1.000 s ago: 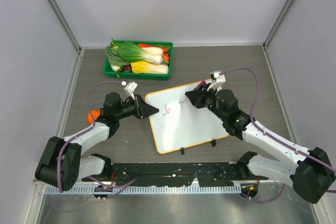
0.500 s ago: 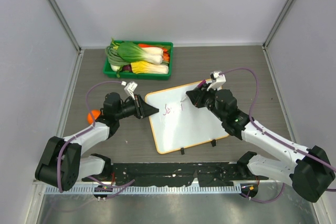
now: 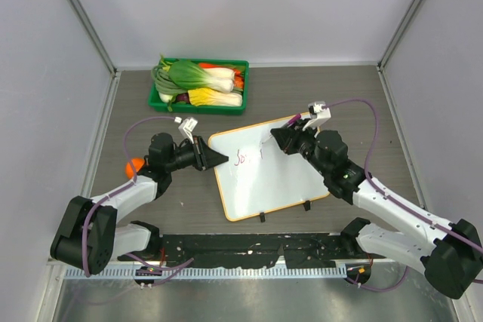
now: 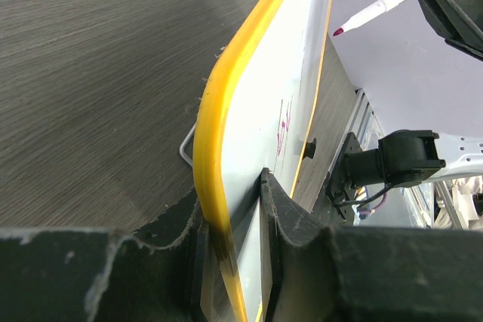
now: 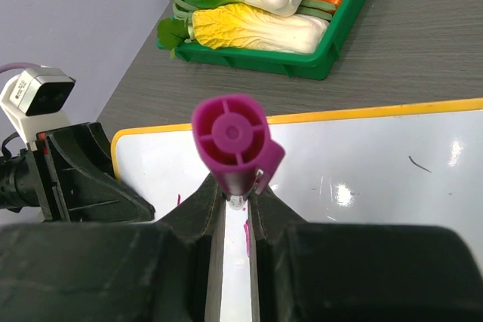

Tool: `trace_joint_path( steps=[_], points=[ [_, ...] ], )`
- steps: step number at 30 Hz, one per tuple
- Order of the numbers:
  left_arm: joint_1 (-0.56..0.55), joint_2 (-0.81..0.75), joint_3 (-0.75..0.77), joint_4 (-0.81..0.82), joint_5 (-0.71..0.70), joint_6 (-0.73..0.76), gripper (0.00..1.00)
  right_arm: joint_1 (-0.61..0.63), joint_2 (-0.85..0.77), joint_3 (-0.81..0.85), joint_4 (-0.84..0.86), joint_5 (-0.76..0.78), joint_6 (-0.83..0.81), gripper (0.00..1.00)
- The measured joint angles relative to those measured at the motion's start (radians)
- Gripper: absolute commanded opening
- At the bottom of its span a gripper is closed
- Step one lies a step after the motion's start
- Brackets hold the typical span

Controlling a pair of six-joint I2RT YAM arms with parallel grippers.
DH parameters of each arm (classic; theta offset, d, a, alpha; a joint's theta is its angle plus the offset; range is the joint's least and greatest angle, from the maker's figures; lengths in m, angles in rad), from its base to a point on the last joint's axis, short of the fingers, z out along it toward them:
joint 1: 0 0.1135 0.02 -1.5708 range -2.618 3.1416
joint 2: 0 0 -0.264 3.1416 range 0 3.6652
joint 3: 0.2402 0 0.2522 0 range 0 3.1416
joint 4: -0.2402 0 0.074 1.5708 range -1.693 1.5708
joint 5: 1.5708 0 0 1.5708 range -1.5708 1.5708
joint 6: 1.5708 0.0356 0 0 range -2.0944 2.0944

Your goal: Write a sentence on the whiteboard

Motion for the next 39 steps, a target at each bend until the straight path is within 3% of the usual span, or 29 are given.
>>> trace_joint_path(
  steps=[39],
  points=[
    [0.0,0.0,0.0,-0.001,-0.001,0.0,0.0,0.0,0.016,-0.033,-0.035,-0.003,-0.036,0.01]
  ],
)
